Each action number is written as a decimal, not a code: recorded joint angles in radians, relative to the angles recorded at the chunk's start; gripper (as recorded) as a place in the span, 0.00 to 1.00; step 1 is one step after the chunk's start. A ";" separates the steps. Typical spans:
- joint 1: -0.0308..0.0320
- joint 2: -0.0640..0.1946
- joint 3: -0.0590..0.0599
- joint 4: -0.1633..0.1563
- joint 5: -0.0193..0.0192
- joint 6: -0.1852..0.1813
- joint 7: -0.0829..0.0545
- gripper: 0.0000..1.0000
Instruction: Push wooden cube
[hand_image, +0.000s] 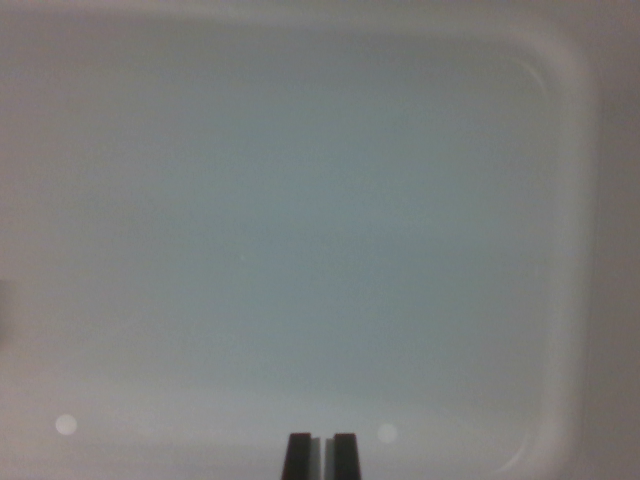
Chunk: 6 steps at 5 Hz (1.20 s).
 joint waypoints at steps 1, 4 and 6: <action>0.0109 0.007 0.006 -0.018 -0.0024 -0.023 0.019 0.00; 0.0242 0.015 0.014 -0.041 -0.0054 -0.051 0.041 0.00; 0.0388 0.025 0.023 -0.066 -0.0086 -0.082 0.067 0.00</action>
